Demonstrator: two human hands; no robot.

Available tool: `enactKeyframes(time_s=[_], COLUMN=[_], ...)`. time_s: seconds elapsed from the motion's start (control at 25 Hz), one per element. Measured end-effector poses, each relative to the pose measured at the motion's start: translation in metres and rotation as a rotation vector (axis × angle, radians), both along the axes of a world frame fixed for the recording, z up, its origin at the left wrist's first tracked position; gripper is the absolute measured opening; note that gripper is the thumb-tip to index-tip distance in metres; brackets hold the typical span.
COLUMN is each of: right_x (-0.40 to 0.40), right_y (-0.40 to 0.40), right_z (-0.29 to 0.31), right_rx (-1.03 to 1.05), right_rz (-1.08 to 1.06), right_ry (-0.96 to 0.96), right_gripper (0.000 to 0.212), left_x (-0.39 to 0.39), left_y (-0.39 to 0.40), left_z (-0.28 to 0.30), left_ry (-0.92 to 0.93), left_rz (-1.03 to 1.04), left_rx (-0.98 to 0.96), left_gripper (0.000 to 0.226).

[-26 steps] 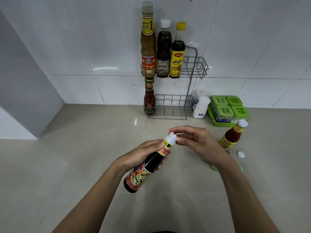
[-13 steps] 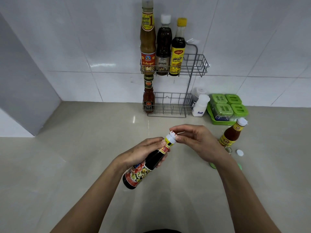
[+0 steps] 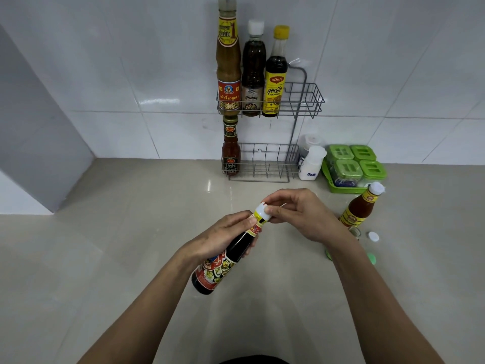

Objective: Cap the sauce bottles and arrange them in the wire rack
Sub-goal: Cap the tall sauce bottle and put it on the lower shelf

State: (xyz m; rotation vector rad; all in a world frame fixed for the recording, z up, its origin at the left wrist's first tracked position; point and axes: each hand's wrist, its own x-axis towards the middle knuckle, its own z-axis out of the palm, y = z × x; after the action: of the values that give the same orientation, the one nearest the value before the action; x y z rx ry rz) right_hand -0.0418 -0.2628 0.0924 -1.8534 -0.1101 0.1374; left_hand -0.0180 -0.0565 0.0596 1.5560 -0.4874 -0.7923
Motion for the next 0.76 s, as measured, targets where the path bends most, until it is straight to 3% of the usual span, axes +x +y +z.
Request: enactKeyframes(time_s=[0.16,0.24,0.36,0.44,0.52,0.64,0.76], right_x=[0.004,0.003,0.000,0.001,0.002,0.007,0.016], right_y=[0.003,0.003,0.002,0.003,0.005,0.012,0.021], right_z=[-0.002,-0.003,0.002,0.005,-0.001,-0.015,-0.028], right_rx=[-0.021,-0.050,-0.097,-0.233,-0.412,-0.473,-0.508], right_rz=[0.032,0.057,0.085,0.120,0.140,0.008,-0.183], right_ry=[0.042,0.031,-0.053,-0.185,-0.359,-0.392,-0.143], right_gripper=[0.004,0.004,0.028,0.042,0.048,0.046,0.049], left_x=[0.000,0.001,0.002,0.002,0.002,0.004,0.006], left_y=[0.001,0.005,0.010,0.011,0.010,0.007,-0.002], left_z=[-0.006,-0.006,-0.002,0.003,0.006,0.006,-0.003], left_ry=[-0.096,-0.057,0.150,0.267,0.256,0.012,-0.473], left_rz=[0.024,0.000,-0.110,-0.204,-0.238,-0.129,0.056], left_rx=[0.076,0.067,-0.067,-0.157,-0.144,0.014,0.321], left_gripper=[0.036,0.034,0.032,0.035,0.034,0.033,0.032])
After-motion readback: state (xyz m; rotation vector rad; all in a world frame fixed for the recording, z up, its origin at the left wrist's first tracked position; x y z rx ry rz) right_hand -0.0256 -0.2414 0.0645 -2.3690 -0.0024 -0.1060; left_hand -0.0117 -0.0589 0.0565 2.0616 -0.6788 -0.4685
